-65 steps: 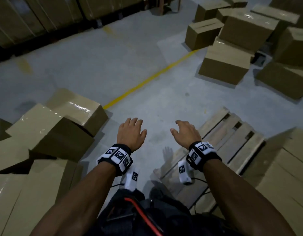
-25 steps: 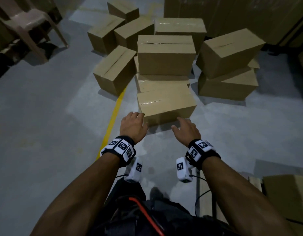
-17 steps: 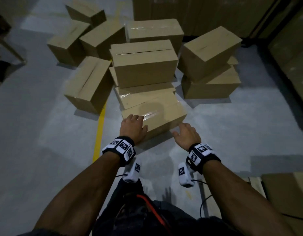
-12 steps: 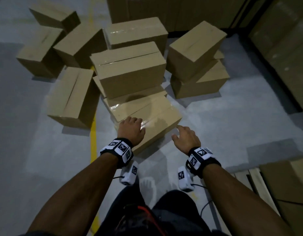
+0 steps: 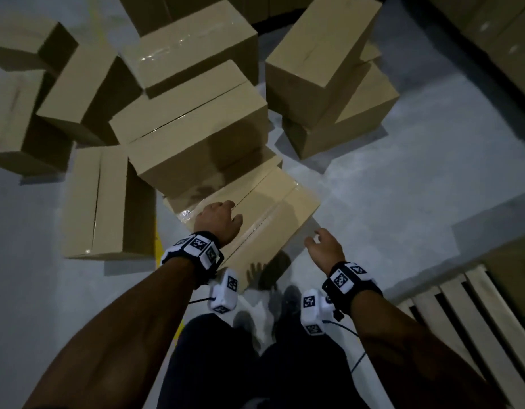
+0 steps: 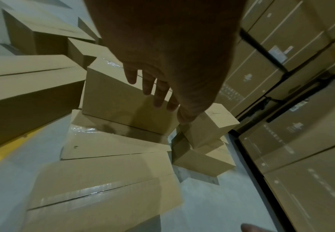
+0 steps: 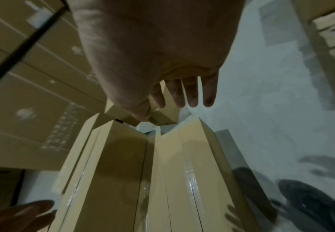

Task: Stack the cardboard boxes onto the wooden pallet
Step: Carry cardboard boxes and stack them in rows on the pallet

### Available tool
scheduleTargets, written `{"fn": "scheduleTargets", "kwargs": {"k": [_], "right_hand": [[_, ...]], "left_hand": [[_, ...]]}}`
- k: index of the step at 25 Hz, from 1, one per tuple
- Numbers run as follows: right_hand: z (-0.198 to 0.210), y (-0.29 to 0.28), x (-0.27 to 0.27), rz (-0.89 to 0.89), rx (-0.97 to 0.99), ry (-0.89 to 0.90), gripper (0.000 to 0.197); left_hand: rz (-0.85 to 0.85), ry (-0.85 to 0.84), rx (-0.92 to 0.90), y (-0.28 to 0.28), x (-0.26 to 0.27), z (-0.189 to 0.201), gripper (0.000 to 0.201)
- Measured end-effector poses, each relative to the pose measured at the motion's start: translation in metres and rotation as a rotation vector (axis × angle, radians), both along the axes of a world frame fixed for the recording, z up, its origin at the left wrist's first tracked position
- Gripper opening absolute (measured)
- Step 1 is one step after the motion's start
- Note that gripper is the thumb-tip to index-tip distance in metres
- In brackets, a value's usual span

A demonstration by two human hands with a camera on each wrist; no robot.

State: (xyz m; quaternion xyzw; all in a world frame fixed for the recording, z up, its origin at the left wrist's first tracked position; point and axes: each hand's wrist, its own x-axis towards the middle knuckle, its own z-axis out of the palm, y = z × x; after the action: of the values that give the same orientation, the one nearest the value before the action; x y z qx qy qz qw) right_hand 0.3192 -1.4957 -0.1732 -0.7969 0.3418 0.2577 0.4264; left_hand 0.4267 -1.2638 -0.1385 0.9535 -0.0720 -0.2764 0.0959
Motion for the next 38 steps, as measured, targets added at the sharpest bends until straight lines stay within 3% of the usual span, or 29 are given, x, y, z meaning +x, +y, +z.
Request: {"fn": "scheduleTargets", "kwargs": {"k": [4,7,15,18,20,21,24,28,33,35,38], "right_hand": [[-0.045,0.010,0.016,-0.184,0.055,0.072,0.053],[-0.099,0.028,0.031,-0.341,0.085,0.094,0.054],[-0.304,0.093,0.069,-0.758,0.131,0.108,0.073],[-0.375,0.104,0.071,-0.899,0.168,0.089,0.049],[-0.406,0.110,0.065,-0.892,0.140,0.101,0.056],[-0.406,0.114,0.063,-0.884,0.129,0.091,0.054],[-0.404,0.120,0.056,-0.913,0.071,0.055,0.019],[-0.404,0.109,0.039,-0.917,0.000,-0.039,0.037],[-0.406,0.081,-0.004,-0.932,0.054,-0.106,0.036],[-0.405,0.072,-0.018,-0.947,0.161,-0.190,0.048],[-0.403,0.071,-0.032,-0.973,0.289,-0.272,0.097]], "left_hand": [[0.083,0.150,-0.056,0.007,0.041,-0.044,0.051],[0.058,0.187,-0.068,0.014,0.082,-0.103,0.051],[-0.139,0.201,-0.182,0.036,0.139,-0.296,0.053],[-0.153,0.211,-0.198,0.042,0.141,-0.348,0.057],[-0.161,0.211,-0.168,0.046,0.142,-0.375,0.061],[-0.183,0.207,-0.152,0.046,0.142,-0.385,0.062],[-0.184,0.164,-0.147,0.043,0.139,-0.398,0.058],[-0.161,0.134,-0.166,0.026,0.122,-0.393,0.065],[-0.180,0.218,-0.278,-0.003,0.089,-0.386,0.091],[-0.113,0.238,-0.380,-0.013,0.072,-0.385,0.105],[-0.084,0.217,-0.417,-0.021,0.052,-0.384,0.109]]}}
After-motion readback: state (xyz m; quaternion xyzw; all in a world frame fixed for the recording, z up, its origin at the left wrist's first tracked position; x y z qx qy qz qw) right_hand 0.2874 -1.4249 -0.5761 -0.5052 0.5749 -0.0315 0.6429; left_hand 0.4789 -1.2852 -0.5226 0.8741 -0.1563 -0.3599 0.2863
